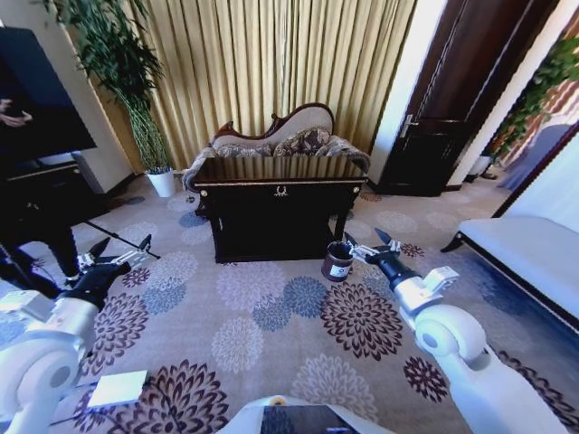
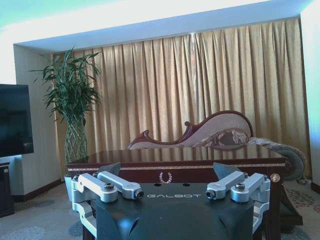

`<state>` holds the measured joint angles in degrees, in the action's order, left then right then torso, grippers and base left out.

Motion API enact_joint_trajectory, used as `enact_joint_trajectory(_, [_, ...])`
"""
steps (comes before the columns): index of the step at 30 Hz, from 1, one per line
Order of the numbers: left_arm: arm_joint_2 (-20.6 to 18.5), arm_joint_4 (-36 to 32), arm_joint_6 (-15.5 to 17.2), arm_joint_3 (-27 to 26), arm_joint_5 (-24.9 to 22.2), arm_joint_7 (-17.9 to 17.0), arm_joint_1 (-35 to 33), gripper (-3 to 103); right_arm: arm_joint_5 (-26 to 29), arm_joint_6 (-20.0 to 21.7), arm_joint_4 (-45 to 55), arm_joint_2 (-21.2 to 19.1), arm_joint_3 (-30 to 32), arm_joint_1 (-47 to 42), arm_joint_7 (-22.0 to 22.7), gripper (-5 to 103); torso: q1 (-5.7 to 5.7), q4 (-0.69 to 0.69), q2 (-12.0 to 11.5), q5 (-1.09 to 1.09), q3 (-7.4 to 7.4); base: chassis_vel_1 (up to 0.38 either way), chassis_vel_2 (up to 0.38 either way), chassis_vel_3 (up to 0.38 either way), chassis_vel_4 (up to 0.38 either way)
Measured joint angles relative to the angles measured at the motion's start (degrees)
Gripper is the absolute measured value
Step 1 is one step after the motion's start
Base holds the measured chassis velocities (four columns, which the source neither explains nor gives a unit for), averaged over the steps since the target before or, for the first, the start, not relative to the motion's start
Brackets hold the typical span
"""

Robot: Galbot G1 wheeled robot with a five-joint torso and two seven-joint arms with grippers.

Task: Move to the front of the table and place the trash on the table into the trash bin.

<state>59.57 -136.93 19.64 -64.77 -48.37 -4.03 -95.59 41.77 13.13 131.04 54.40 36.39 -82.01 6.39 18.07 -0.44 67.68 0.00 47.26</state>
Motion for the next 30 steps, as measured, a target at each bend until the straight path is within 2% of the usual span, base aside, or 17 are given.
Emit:
enact_joint_trajectory(11, [0.77,-0.93,-0.6,0.37,-0.75,0.0,-0.4,100,-1.02,-0.65,-0.93,0.55,0.08,0.14,0.21,100,0.02,0.02,-0.01,-0.01,0.0,0.0,0.0,0.0,0.0])
enact_joint_trajectory(14, [0.99,-1.22,-0.63,0.51,-1.23,0.0,-0.36,100,-3.56,-0.15,-1.23,0.77,0.23,0.15,1.98,100,0.01,0.01,-0.01,0.0,0.0,0.0,0.0,0.0,0.0])
enact_joint_trajectory(20, [1.67,-1.47,-0.23,-0.02,-1.13,0.02,-0.3,100,-4.85,0.64,-1.04,0.99,0.98,0.04,3.43,100,0.01,0.01,-0.01,0.0,0.0,0.0,0.0,0.0,0.0])
enact_joint_trajectory(24, [3.05,-2.16,0.4,-0.35,-1.07,0.64,-0.53,100,-4.95,0.84,-0.53,1.1,1.45,0.11,3.66,100,0.02,0.02,-0.01,-0.01,0.0,0.0,0.0,0.0,0.0])
enact_joint_trajectory(30, [3.14,-2.77,0.58,-0.58,-1.09,1.4,-0.84,100,-4.45,0.91,-0.29,1.2,1.47,0.12,3.54,100,0.01,0.02,-0.01,0.0,0.0,0.0,0.0,0.0,0.0])
